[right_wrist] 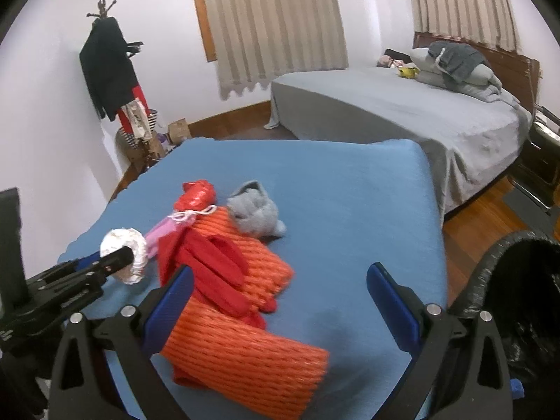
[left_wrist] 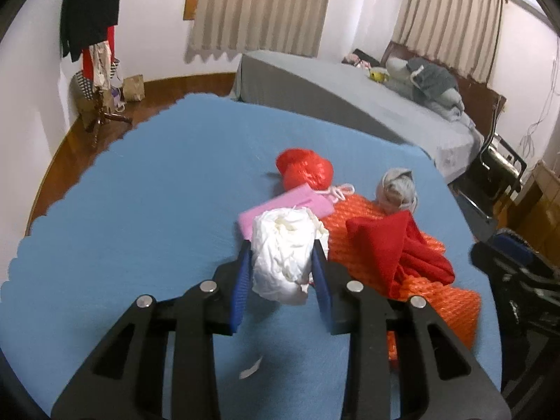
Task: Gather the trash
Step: 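Return to the mat and grasp the white crumpled tissue with the left gripper, then grasp the red cloth with the right gripper and lift it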
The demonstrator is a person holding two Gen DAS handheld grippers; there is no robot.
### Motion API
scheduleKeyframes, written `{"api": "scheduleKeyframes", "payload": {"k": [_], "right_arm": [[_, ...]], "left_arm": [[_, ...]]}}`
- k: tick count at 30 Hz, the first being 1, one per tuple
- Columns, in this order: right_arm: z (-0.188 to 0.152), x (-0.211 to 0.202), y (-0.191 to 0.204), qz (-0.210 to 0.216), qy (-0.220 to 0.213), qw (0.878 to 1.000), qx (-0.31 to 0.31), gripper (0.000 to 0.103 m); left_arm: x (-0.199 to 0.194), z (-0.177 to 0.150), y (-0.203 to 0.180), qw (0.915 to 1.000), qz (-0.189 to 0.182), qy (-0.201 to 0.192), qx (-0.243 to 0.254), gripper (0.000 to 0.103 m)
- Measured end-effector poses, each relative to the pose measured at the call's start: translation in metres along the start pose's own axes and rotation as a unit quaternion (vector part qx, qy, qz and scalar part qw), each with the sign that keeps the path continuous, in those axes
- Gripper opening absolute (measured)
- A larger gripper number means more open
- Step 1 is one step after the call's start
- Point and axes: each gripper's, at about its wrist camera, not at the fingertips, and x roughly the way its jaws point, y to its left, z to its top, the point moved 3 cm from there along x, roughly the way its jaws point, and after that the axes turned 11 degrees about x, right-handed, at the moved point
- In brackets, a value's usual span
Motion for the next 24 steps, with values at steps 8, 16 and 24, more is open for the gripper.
{"api": "scheduleKeyframes", "payload": {"k": [8,16,24], "right_arm": [[0.001,0.017,0.044,0.030,0.007,0.999,-0.028,0.097],[-0.003,0.046,0.070,0.026,0.026,0.998,-0.053,0.092],[-0.016,0.054,0.077,0.017,0.051,0.995,-0.078,0.062]], "left_arm": [[-0.019,-0.002,0.028,0.9993,0.034,-0.008,-0.008,0.032],[-0.021,-0.001,0.047,0.9987,0.044,-0.010,-0.022,0.032],[-0.022,-0.001,0.051,0.9986,0.044,-0.012,-0.026,0.032]]}}
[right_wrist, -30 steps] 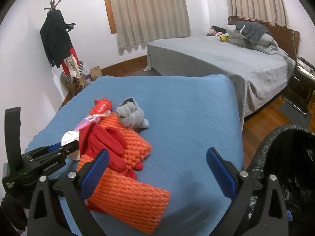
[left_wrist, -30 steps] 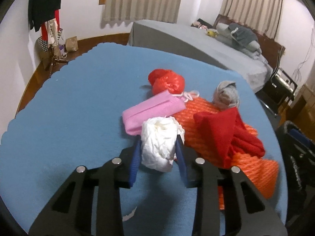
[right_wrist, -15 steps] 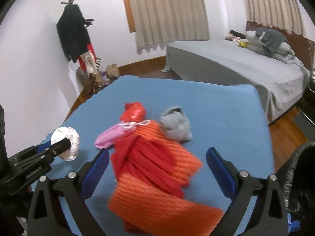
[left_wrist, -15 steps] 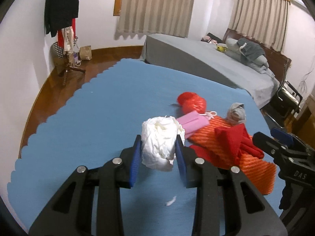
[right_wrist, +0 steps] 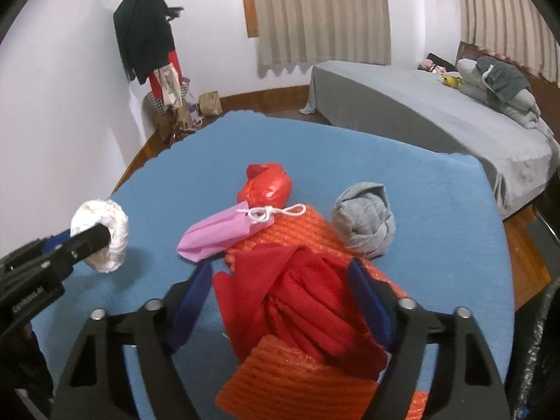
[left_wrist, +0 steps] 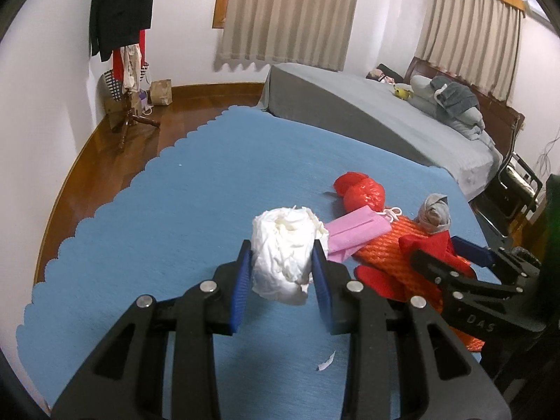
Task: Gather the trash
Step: 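Grasp the red cloth with the right gripper and lift it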
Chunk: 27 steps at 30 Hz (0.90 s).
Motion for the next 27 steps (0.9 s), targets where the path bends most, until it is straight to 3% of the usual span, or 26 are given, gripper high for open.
{"api": "scheduleKeyframes", "payload": {"k": [6,8,15,27], "right_arm": [[-0.004,-0.001,0.000,0.013,0.017,1.000,-0.008,0.024],[-0.001,-0.004,0.002,0.022,0.014,1.000,-0.008,0.017],[0.022,-0.042,0.004,0.066,-0.026,0.997,0.013,0.015],[0.049,-0.100,-0.007,0.088,-0.083,0.992,0.030,0.015]], "left_arm": [[-0.003,-0.002,0.000,1.0000,-0.004,0.000,-0.003,0.032],[-0.005,-0.002,-0.002,1.0000,-0.005,-0.002,-0.002,0.032],[-0.021,0.008,-0.010,0.9998,-0.009,-0.020,0.006,0.032],[-0.057,0.042,-0.038,0.9977,-0.017,-0.060,0.025,0.032]]}}
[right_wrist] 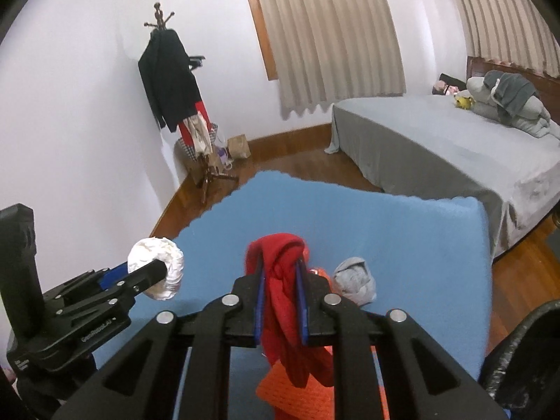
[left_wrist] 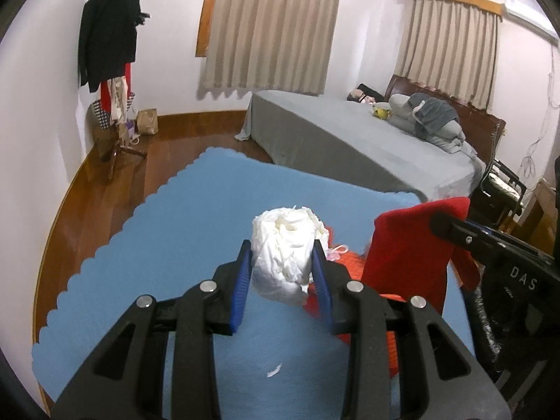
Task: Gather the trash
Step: 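Grasp the red cloth with the right gripper and lift it, then carry the tissue and red cloth over the bin while both grippers hold them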
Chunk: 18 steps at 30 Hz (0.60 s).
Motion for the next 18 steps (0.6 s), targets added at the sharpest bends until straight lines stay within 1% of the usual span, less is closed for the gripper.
{"api": "scheduleKeyframes", "payload": {"k": [8,13,18], "right_arm": [[0.006,-0.032,-0.018,-0.008,-0.019,1.000,0.007,0.015],[0.007,-0.049,-0.029,-0.016,-0.030,0.999,0.015,0.015],[0.008,-0.069,-0.049,-0.029,-0.041,0.998,0.022,0.015]], "left_arm": [[-0.012,0.013,-0.029,0.9996,-0.019,-0.012,0.016,0.032],[-0.014,0.018,-0.051,0.9989,-0.037,-0.016,0.024,0.032],[-0.016,0.018,-0.076,0.9976,-0.059,-0.017,0.033,0.032]]}}
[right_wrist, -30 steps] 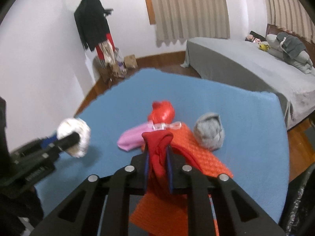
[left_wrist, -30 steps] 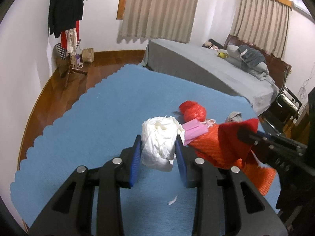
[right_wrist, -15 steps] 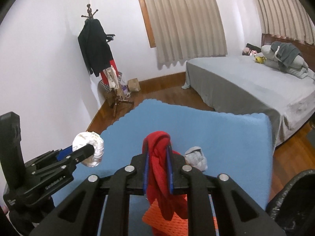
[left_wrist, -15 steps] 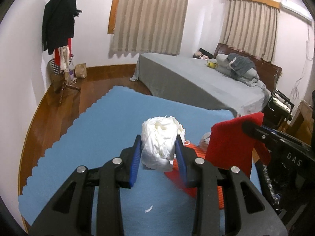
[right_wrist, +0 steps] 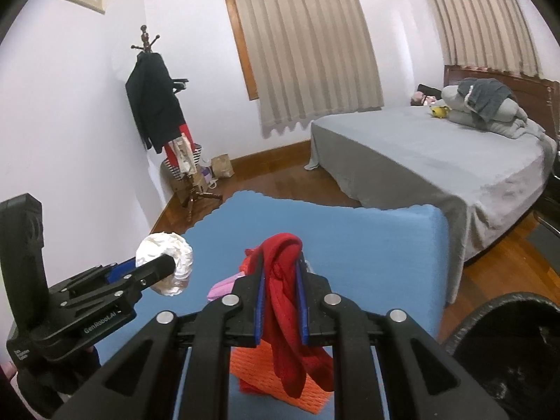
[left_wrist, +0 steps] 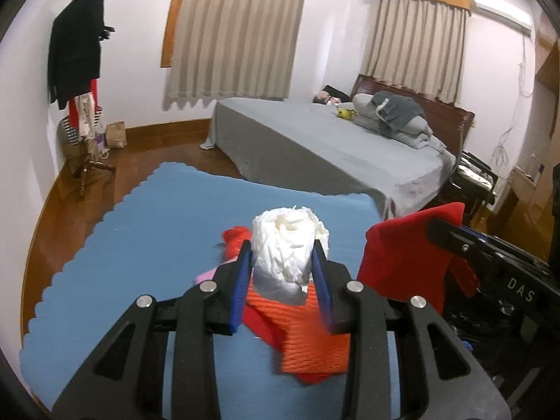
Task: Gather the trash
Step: 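Carry the tissue and red cloth over the bin while both grippers hold them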
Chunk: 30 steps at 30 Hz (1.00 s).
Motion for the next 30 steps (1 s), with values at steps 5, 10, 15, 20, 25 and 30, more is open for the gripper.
{"api": "scheduleKeyframes", "payload": {"k": [5,10,15,20,25,30], "right_arm": [[0.002,-0.017,-0.022,-0.022,-0.008,1.000,0.011,0.015],[0.004,-0.035,-0.050,-0.049,-0.018,0.998,0.023,0.015],[0.003,-0.055,-0.077,-0.074,-0.026,0.996,0.033,0.015],[0.003,-0.075,-0.107,-0.102,-0.034,0.993,0.046,0.015],[0.003,-0.094,-0.135,-0.128,-0.044,0.989,0.057,0.015],[-0.001,-0.113,-0.164,-0.155,-0.050,0.984,0.070,0.015]], "left_arm": [[0.004,0.001,-0.026,0.9997,-0.021,0.000,0.012,0.032],[0.012,0.003,-0.057,0.9985,-0.048,0.001,0.026,0.032],[0.018,0.004,-0.090,0.9961,-0.077,-0.002,0.043,0.032],[0.024,0.005,-0.125,0.9921,-0.109,-0.004,0.062,0.032],[0.029,0.004,-0.163,0.9871,-0.138,-0.004,0.081,0.032],[0.033,0.002,-0.197,0.9818,-0.163,-0.007,0.097,0.032]]}}
